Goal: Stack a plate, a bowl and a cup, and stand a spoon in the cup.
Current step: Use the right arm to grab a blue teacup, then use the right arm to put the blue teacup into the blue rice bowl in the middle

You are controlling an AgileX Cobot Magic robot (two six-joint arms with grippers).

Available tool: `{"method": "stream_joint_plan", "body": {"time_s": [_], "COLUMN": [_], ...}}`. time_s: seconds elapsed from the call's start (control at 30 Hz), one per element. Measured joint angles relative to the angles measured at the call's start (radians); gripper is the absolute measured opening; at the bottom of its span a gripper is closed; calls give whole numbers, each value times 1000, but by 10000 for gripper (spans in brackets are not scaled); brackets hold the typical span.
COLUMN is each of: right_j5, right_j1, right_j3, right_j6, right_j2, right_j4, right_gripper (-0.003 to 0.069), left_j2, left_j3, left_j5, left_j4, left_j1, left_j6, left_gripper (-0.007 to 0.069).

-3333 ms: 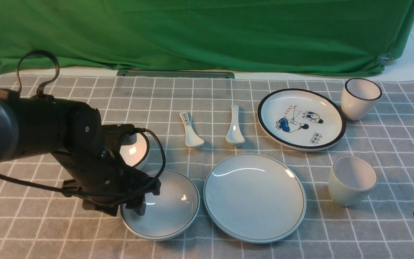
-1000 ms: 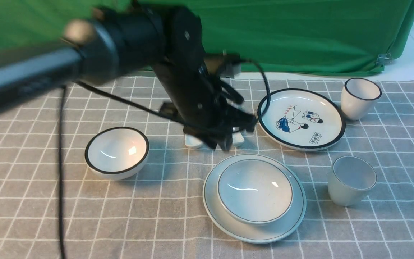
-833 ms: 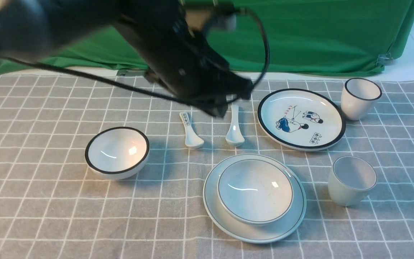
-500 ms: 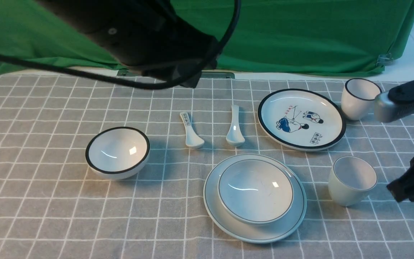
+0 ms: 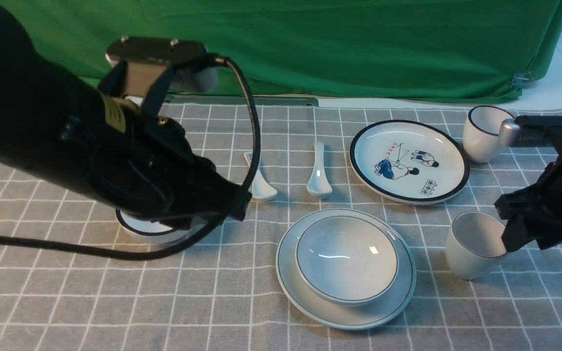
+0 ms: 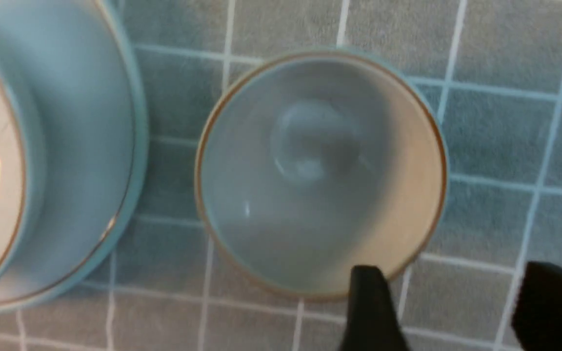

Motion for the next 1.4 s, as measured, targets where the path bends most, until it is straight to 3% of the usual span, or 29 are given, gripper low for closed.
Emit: {"method": "stream_joint_plan", "body": {"time_s": [0.1, 0.23, 0.27, 0.3, 0.4, 0.47, 0.57, 0.77, 0.9, 1.4], "right_j5": [-42, -79, -89, -92, -93, -83, -49, -41, -26, 13], "right_j1": [0, 0, 0, 0, 0, 0, 24, 214, 288, 400], "right_j3": [0, 0, 0, 0, 0, 0, 0, -58, -140, -261], "right_j6": [0, 0, 0, -1, -23, -29, -47, -98, -73, -45], "right_j2": [55, 94, 110, 114, 117, 102, 32, -70, -16, 204], "right_j4": [1, 2, 2, 2, 9, 20, 62, 112, 114, 111], "right_gripper": [498, 465, 396, 374, 148, 89, 87, 87, 87, 87], "left_j2": [0, 0, 0, 0, 0, 0, 0, 0, 0, 14], "left_j3": [11, 13, 13, 13, 13, 13, 13, 13, 13, 13], "left_j5": [-1, -4, -5, -5, -8, -17, -33, -82, -111, -115], "left_j4": [0, 0, 0, 0, 1, 2, 5, 3, -11, -15], "left_j1": [0, 0, 0, 0, 0, 0, 0, 0, 0, 0], "left_j6": [-2, -2, -2, -3, -4, -4, -5, -5, -5, -5], "left_gripper": [8, 8, 8, 8, 8, 8, 8, 8, 8, 8]}}
